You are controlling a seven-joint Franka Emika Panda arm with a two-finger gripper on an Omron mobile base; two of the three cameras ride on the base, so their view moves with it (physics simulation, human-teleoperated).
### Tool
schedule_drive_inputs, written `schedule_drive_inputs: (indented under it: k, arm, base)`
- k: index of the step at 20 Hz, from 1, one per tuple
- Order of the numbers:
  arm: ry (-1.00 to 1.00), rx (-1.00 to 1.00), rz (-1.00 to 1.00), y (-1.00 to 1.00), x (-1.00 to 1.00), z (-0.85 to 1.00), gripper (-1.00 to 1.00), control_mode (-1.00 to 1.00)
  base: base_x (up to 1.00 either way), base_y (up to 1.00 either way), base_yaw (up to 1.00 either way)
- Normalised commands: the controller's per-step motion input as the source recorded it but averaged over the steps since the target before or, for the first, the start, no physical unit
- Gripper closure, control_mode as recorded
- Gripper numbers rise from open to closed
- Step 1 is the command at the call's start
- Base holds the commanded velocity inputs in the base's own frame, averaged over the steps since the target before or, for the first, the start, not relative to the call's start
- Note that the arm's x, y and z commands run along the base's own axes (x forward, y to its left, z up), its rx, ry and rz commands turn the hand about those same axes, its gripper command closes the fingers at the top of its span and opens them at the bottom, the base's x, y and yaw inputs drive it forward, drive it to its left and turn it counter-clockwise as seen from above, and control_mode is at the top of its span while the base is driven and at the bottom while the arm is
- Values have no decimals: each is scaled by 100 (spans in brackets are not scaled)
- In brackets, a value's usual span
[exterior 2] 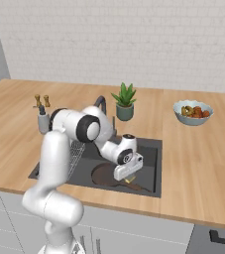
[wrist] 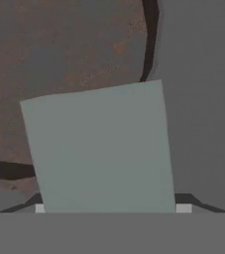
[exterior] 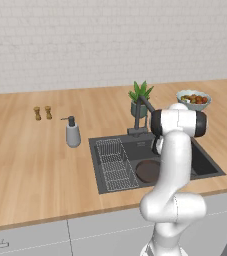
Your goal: Pick the pan and sponge and place them into the sink. Then turn on the water.
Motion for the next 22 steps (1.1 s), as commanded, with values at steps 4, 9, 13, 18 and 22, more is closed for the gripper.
schedule_drive_inputs:
  k: [4,9,13,18,22]
  arm:
    - [-1,-1,-7,0,46,-46,100,-100]
    - [0,0,0,0,1,-2,100,-100]
    - [0,0,0,0,0,0,-100,-100]
    - [0,0,1,0,-1,3,-100,-100]
    - [-8,4,-2,0,-16,39,-100,-100]
  base:
    - [0,0,0]
    - [0,0,0]
    - [0,0,0]
    - [0,0,0]
    - [0,0,0]
